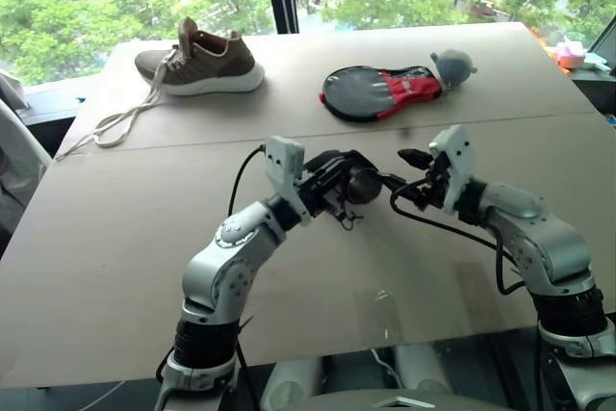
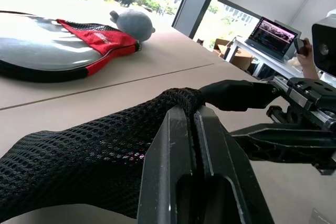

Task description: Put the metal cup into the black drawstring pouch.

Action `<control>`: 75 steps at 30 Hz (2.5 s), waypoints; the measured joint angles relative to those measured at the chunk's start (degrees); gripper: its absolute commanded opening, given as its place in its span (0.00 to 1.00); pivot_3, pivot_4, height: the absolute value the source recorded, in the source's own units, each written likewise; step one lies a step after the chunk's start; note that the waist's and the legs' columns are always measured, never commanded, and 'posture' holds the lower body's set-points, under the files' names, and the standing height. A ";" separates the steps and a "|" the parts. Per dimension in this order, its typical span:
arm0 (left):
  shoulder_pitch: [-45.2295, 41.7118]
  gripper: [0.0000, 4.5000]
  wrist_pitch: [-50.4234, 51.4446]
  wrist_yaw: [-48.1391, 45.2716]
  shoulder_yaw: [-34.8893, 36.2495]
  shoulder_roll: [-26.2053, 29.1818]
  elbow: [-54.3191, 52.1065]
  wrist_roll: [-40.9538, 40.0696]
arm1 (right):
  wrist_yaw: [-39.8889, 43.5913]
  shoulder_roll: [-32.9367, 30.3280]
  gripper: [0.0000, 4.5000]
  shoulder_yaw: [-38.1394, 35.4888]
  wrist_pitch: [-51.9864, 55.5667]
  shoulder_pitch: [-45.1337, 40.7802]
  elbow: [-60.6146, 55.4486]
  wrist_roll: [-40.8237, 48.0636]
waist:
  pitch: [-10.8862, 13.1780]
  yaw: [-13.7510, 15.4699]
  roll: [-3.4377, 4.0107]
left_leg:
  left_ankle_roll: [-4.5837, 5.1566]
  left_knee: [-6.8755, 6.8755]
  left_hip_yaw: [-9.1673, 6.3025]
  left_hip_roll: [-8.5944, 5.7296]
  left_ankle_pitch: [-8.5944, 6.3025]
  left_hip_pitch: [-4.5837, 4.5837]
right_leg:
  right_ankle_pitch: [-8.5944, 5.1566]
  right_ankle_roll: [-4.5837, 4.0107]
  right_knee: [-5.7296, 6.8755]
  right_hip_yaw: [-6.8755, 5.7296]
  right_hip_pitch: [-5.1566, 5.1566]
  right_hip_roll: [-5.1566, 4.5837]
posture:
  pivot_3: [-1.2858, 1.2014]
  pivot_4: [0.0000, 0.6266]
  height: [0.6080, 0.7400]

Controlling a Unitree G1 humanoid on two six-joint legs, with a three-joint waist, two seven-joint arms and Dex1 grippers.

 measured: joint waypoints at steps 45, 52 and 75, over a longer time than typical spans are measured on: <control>-0.09 0.00 0.27 -0.77 -1.74 0.59 -1.13 -0.36 | -13.82 15.79 0.00 6.74 -3.10 -1.80 1.56 -12.19 | -0.01 -0.06 -0.02 | -0.08 -0.02 -0.02 0.00 0.04 0.00 | 0.00 -0.01 0.04 0.04 -0.05 0.02 | 0.52 0.24 1.00; 0.24 0.00 0.35 -1.18 -2.04 0.95 -1.18 -0.83 | -19.45 27.05 0.00 -4.53 6.95 -0.86 1.35 -0.39 | -0.01 -0.11 -0.02 | -0.07 -0.07 -0.04 -0.01 0.03 0.00 | 0.01 -0.02 0.04 0.06 -0.09 -0.01 | 0.52 0.24 1.00; -3.34 0.00 1.04 1.05 -0.49 -0.54 1.64 -0.94 | -17.98 10.38 0.44 2.08 9.34 0.33 -1.32 9.93 | -0.02 -0.33 -0.02 | -0.05 -0.27 0.14 -0.07 0.05 -0.06 | 0.00 -0.01 0.05 0.16 -0.27 0.17 | 0.52 0.24 1.00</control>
